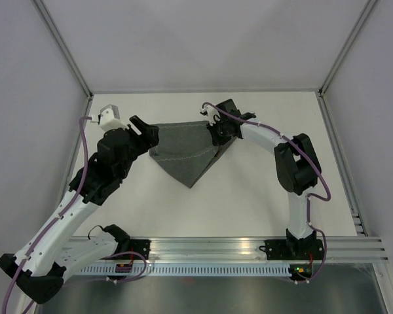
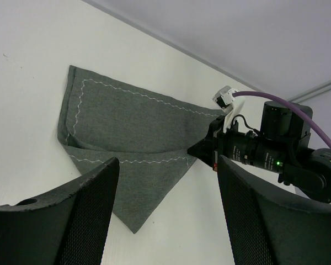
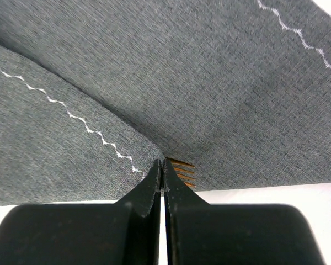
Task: Fold the napkin, place the utensils inside, and roll it up
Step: Fold the napkin
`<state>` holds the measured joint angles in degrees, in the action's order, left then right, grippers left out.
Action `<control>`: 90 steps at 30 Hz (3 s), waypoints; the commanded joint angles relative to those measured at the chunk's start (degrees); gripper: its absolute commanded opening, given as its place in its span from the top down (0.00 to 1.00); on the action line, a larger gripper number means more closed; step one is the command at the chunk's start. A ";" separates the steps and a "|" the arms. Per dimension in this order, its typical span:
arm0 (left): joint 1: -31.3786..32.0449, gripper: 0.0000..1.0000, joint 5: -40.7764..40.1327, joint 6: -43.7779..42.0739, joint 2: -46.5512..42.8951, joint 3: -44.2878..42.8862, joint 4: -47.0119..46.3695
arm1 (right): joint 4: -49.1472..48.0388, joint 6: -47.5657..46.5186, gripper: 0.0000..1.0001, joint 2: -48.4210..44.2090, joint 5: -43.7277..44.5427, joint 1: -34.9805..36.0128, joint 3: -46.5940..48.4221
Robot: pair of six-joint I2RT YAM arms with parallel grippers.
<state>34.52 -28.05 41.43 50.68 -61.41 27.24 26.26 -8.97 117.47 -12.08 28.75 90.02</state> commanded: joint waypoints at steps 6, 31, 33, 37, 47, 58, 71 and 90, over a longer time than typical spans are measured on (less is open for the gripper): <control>-0.60 0.23 1.77 -1.88 0.92 0.50 -2.72 | -2.27 -1.40 0.99 1.27 0.03 -2.03 -0.89; -0.77 0.24 3.18 -1.44 2.76 1.20 -4.31 | -3.76 -0.87 1.00 -0.22 -0.40 -4.49 -2.83; -0.77 0.24 3.27 -1.18 2.85 1.46 -4.39 | -3.94 -0.87 0.99 -0.31 -0.32 -4.49 -3.18; -0.77 0.24 3.36 -1.09 2.85 1.82 -4.66 | -3.85 -1.05 0.99 -0.40 -0.75 -4.93 -3.88; -0.86 0.23 3.53 -1.18 2.94 2.17 -4.92 | -1.74 1.06 0.46 -3.83 -4.35 -7.65 -0.73; -1.21 0.23 4.67 -1.18 4.43 2.61 -6.59 | -0.77 15.55 0.42 6.70 -10.77 -23.47 10.52; -1.74 0.23 5.55 -1.44 4.08 3.57 -7.64 | -10.44 31.90 0.39 17.44 -19.12 -30.06 14.66; -2.79 0.23 6.43 -1.53 3.38 4.01 -7.56 | -15.62 39.29 0.48 21.92 -18.33 -31.57 15.45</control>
<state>32.10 -22.33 41.36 55.07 -57.52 21.65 10.85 27.75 137.14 -30.79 -2.74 103.68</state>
